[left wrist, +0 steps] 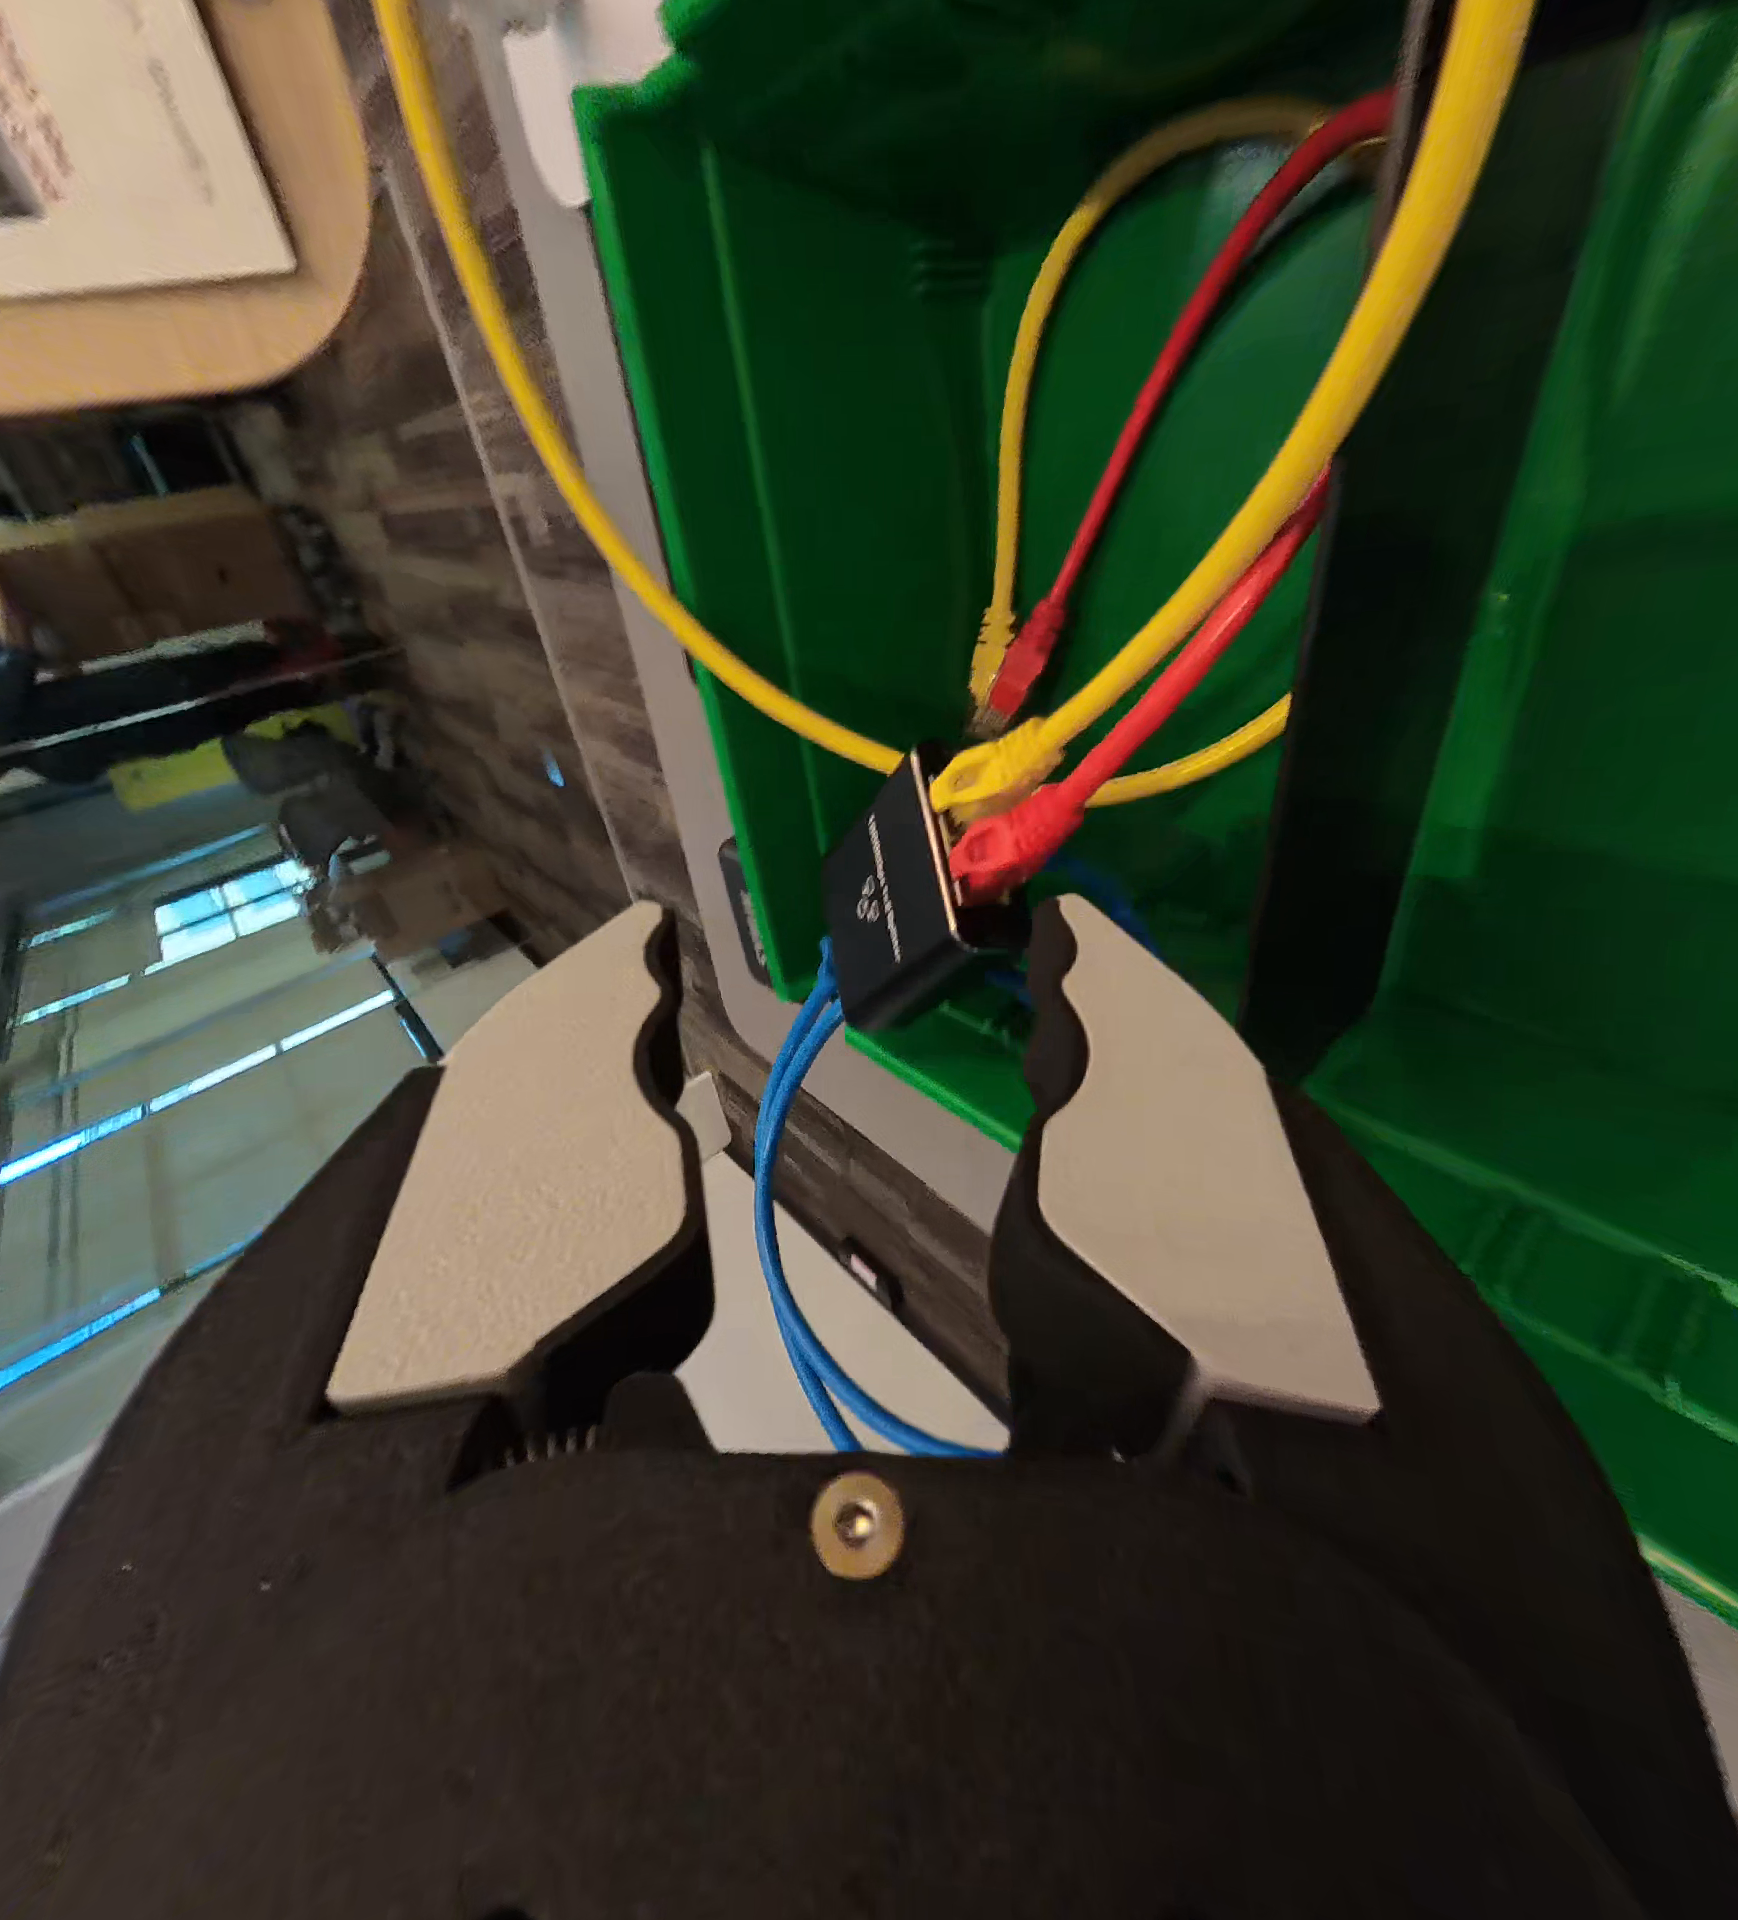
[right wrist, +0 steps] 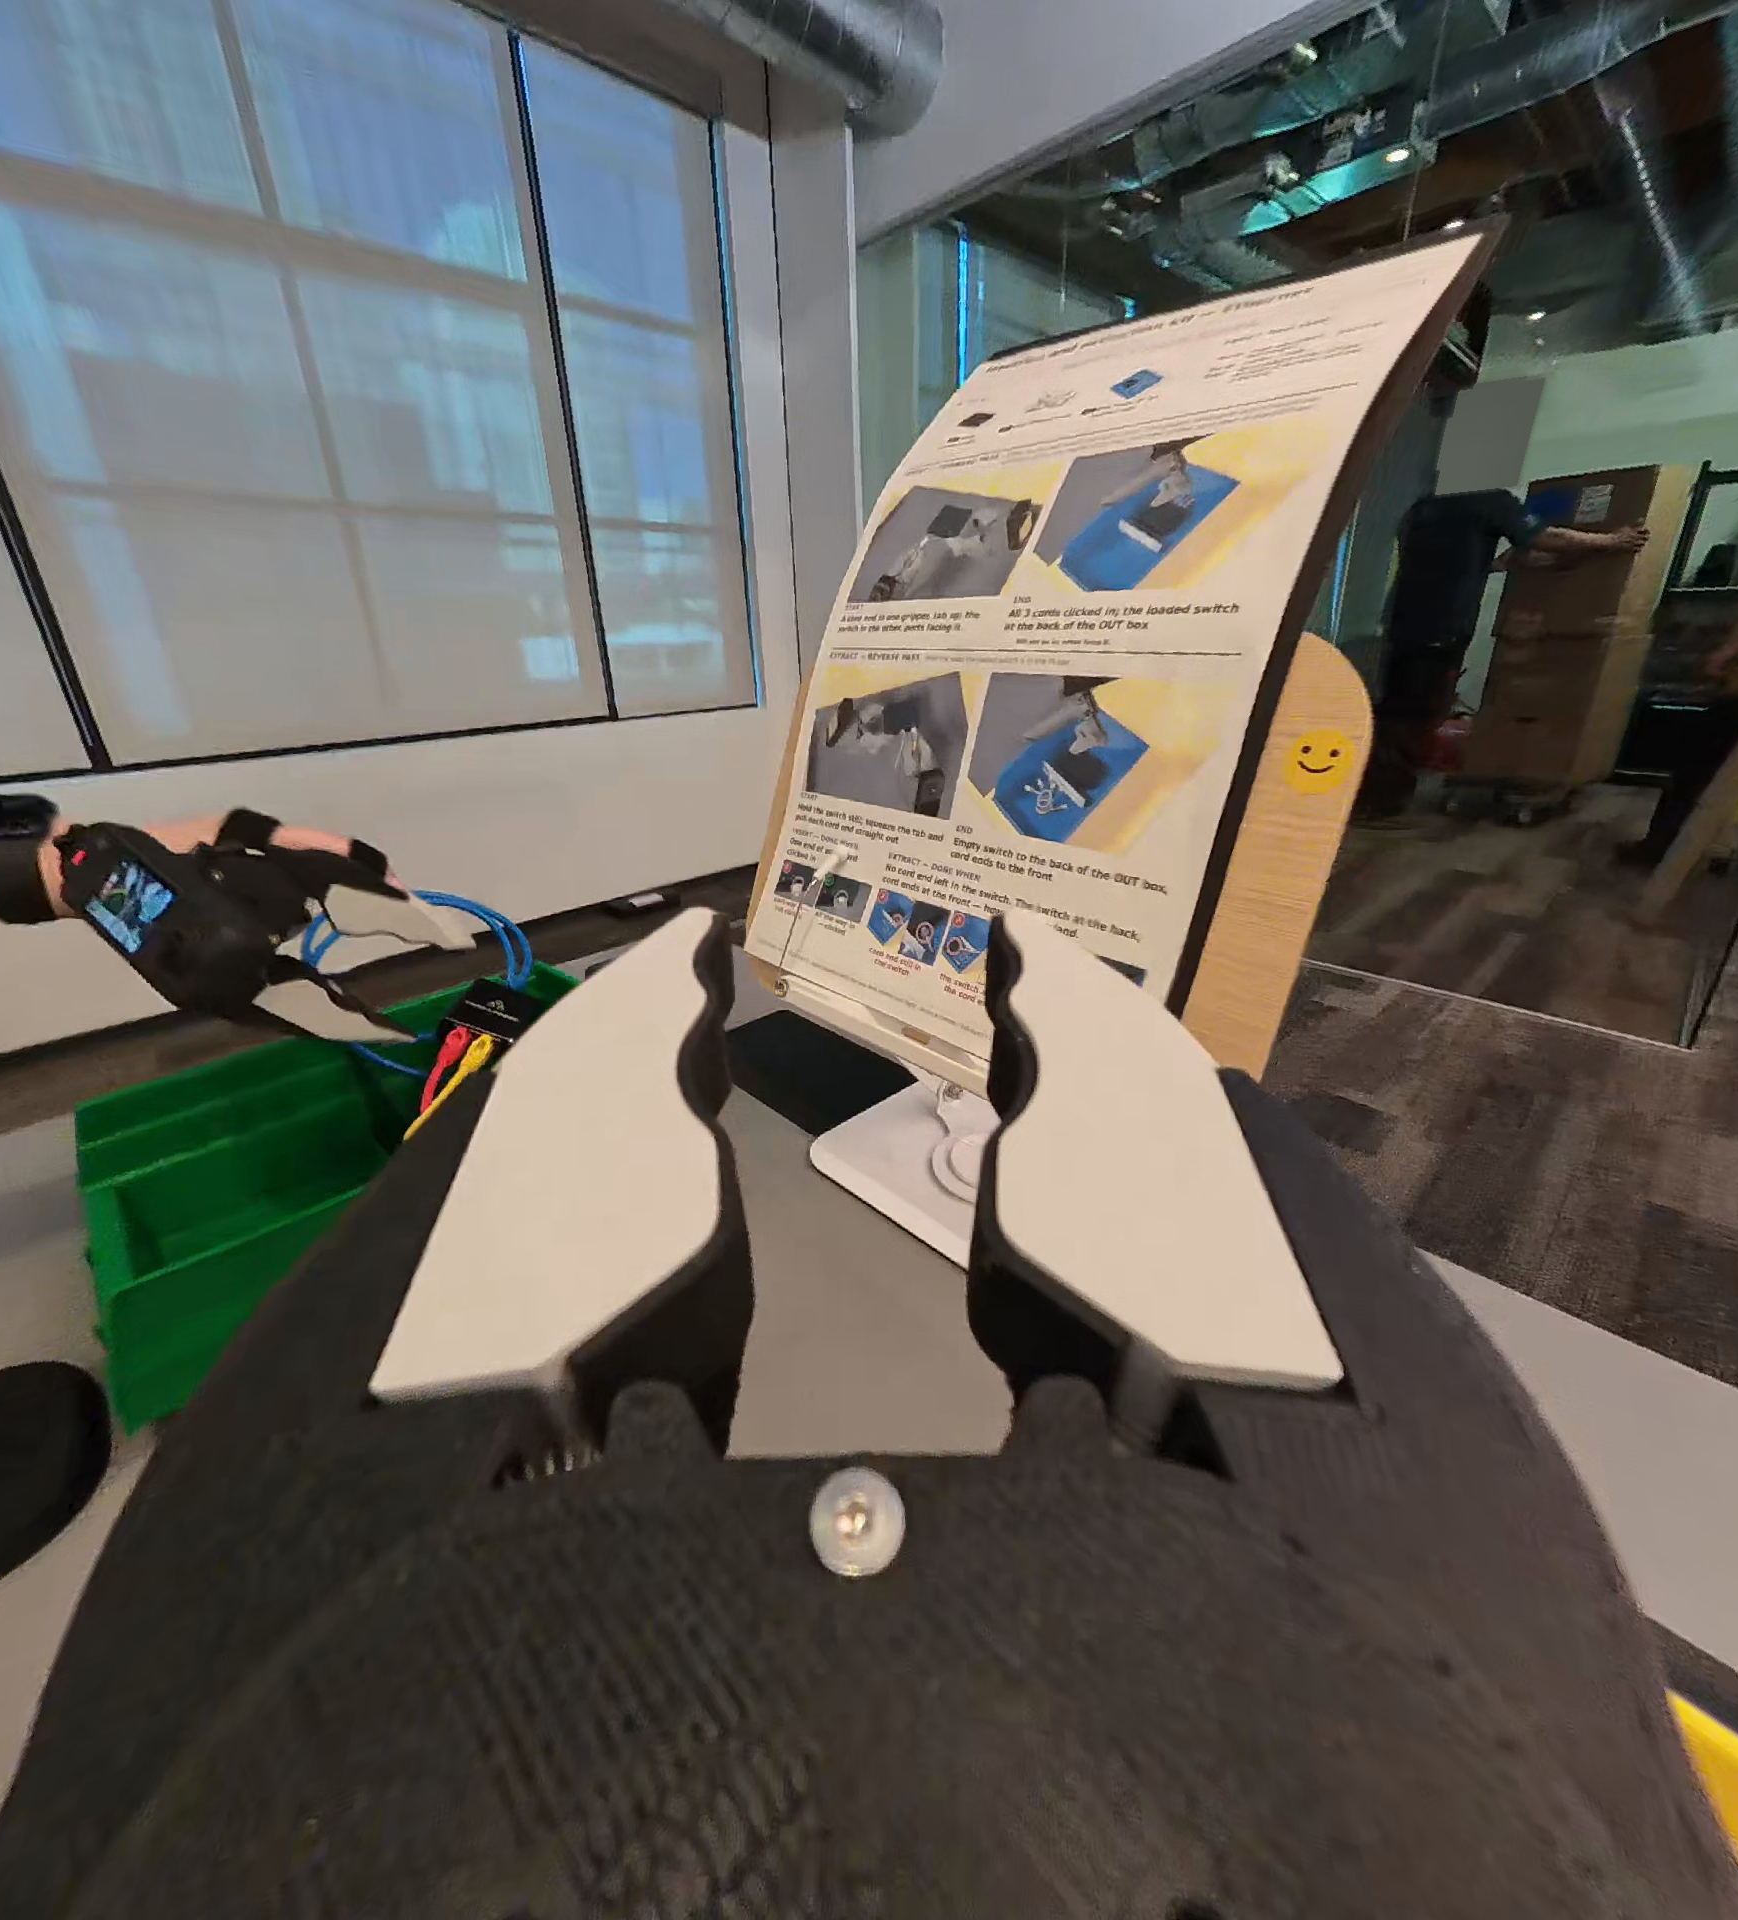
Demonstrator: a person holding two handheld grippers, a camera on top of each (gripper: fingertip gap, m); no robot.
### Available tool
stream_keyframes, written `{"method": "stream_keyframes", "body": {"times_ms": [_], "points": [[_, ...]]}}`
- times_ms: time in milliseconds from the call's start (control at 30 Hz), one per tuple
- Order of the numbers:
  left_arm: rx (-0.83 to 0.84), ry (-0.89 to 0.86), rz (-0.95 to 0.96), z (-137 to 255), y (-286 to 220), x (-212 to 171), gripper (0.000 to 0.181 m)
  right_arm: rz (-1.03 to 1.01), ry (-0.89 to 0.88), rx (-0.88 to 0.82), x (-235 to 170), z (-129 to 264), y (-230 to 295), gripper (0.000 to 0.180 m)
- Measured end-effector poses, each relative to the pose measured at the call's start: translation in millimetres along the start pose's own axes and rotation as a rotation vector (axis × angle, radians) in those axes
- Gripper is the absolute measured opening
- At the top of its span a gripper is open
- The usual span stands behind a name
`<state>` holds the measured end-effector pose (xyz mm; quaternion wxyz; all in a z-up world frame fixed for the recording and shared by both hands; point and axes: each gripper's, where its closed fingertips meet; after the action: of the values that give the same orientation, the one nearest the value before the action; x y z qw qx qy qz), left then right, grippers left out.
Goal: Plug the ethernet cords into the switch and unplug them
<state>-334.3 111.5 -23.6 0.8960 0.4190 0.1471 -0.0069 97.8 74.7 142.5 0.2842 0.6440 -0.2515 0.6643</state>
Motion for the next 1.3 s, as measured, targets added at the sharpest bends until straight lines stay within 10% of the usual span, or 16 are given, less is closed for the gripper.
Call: {"method": "stream_keyframes", "body": {"times_ms": [433, 1300], "points": [[0.057, 0.077, -0.274, -37, -19, 0, 0.061, -0.098, -0.051, 0.002, 3, 20, -18, 0.043], [0.209, 0.151, -0.242, -46, 2, -14, 0.025, -0.165, -0.094, 0.057, 8, 28, -20, 0.041]]}}
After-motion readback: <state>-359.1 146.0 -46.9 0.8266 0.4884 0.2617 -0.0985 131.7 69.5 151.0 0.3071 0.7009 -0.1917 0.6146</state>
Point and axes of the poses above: each gripper's, where its closed fingertips meet, z back along the fingers, x out of its top, y = z × x across the jaws, and after that the axes turned 14 degrees about y, right-handed
